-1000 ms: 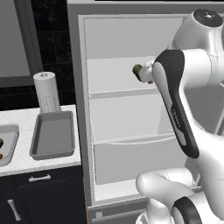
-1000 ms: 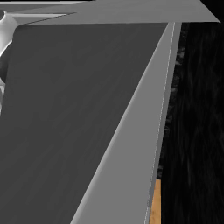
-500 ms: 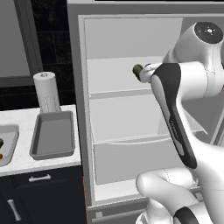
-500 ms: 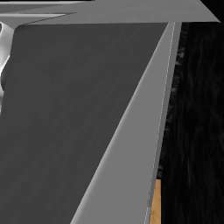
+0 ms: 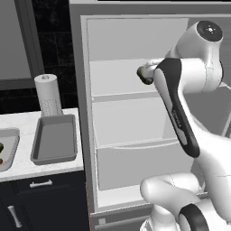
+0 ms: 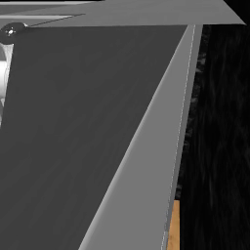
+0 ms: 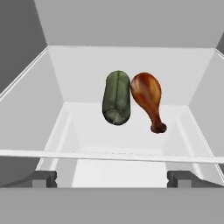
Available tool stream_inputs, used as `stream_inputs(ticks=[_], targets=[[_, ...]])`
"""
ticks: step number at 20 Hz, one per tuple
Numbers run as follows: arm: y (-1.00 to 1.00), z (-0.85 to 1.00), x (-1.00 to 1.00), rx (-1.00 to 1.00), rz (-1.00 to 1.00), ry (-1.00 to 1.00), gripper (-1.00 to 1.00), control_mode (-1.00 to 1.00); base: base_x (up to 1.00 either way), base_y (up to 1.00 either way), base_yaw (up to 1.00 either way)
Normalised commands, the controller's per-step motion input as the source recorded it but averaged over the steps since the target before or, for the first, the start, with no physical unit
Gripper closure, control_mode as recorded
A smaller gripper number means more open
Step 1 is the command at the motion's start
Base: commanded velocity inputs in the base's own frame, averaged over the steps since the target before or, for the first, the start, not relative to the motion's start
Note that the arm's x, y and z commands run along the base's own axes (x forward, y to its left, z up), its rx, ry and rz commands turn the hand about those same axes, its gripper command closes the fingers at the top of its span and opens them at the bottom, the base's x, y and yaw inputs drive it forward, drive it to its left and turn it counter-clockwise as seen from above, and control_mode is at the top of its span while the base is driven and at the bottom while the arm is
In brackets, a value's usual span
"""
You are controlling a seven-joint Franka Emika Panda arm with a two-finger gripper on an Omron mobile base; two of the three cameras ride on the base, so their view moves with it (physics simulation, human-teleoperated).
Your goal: Place one cucumber and one chicken drumstick in each tupperware on the nearby counter, to pack two identical lunches.
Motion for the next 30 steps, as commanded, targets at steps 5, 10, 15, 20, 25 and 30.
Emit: stream_inputs(ticks=[5, 10, 15, 20, 25, 30], targets=[[0.0, 0.0, 0.56, 0.01, -0.02, 0.0, -1.0, -1.0, 0.0, 0.0, 0.0], [0.0, 0.0, 0.46, 0.0, -0.04, 0.02, -1.0, -1.0, 0.0, 0.0, 0.0], [0.0, 0.0, 0.2, 0.02, -0.04, 0.07, -1.0, -1.0, 0.0, 0.0, 0.0], [0.0, -0.02, 0.03, 0.03, -0.03, 0.09, -1.0, -1.0, 0.0, 0.0, 0.0], [0.0, -0.23, 0.0, 0.0, -0.03, 0.01, -1.0, -1.0, 0.0, 0.0, 0.0], [0.0, -0.25, 0.0, 0.0, -0.04, 0.01, -1.0, -1.0, 0.0, 0.0, 0.0]])
